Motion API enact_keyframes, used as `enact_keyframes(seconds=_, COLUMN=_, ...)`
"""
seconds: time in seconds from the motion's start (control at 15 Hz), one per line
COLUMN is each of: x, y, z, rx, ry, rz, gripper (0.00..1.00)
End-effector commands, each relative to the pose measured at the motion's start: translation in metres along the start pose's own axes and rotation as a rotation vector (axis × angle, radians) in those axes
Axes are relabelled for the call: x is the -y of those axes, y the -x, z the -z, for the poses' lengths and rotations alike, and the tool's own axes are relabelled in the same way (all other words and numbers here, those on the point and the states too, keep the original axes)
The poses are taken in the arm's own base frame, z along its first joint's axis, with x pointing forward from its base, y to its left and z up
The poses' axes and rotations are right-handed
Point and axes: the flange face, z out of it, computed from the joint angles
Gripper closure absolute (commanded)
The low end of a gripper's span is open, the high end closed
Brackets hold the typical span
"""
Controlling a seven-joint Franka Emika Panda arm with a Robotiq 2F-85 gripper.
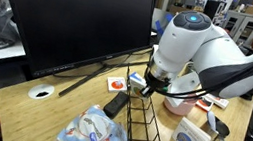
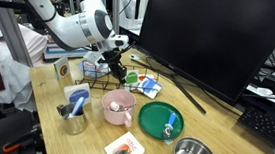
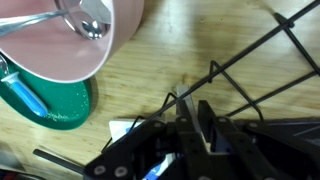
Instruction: Remove the book with some green from the book rack and put it on the table
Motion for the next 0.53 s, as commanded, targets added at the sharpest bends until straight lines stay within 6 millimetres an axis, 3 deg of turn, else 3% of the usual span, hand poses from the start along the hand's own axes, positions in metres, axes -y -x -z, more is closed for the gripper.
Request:
enact_keyframes(seconds=0.0, x=-0.009, y=-0.001, z=0.018, rx=-0.023, ry=-0.048, rz=0.002, gripper=0.96)
enact_keyframes(seconds=0.47, x=-0.014, y=0.002, z=0.029, rx=0.011, ry=-0.121, rz=-0.045, gripper=0.96)
